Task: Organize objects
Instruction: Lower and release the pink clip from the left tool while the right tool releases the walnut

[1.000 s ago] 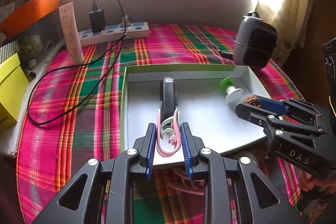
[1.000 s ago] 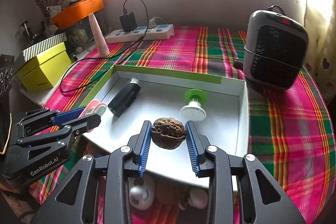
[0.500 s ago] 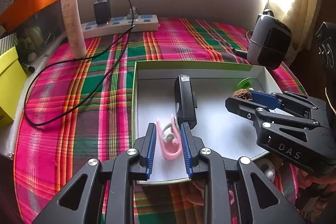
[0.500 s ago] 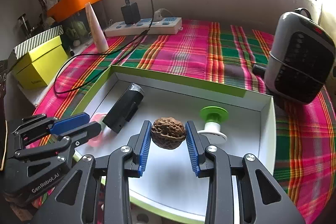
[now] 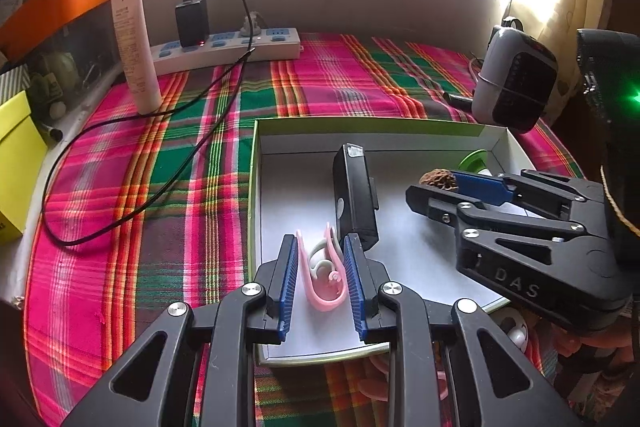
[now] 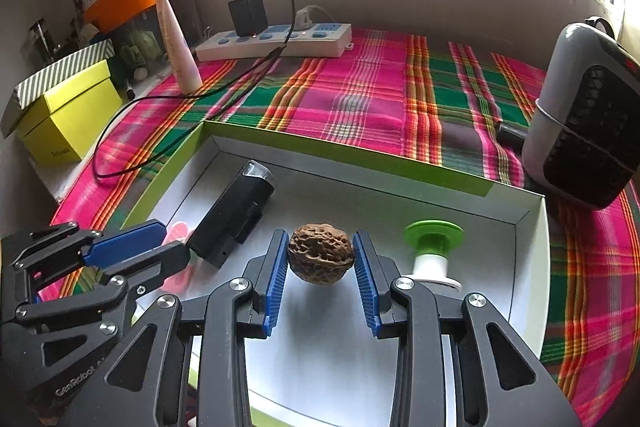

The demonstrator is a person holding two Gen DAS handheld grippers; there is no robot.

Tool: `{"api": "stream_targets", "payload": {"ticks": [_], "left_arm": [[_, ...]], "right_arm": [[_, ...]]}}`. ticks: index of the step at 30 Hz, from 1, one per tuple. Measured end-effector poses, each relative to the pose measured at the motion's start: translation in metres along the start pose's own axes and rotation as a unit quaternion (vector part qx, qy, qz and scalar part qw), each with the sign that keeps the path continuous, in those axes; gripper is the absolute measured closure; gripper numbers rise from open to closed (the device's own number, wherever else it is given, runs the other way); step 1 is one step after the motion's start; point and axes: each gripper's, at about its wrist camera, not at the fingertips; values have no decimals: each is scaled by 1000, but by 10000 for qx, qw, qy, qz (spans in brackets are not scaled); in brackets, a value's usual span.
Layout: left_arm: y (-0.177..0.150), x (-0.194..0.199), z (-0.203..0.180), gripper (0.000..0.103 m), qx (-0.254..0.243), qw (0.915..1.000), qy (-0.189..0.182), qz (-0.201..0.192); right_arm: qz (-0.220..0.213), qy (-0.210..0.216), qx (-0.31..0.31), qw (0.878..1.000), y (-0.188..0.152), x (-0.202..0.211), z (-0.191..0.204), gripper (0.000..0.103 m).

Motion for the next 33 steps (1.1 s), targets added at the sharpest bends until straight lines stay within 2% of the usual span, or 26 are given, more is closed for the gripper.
{"api": "stream_targets", "payload": {"ticks": [24,28,33], "left_arm": [[0,3,1,80,62,10000,-3,22],[-1,4,-1,77,48,10000,-30,29],[-2,8,-2,74,35,10000,-55,15]], "right_arm": [[52,-2,-105,9999,1,-3,-1,69],[-5,-37,-93,10000,1,-1,0,68],[-21,-51,-132,9999,-1,1,-1,61]]}}
Point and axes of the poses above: each gripper's, at about its wrist camera, not at the fingertips, and x roughly against the way its jaws point, z to its left, y to its top, and after that the axes turned 2 degrees about x, right-handed
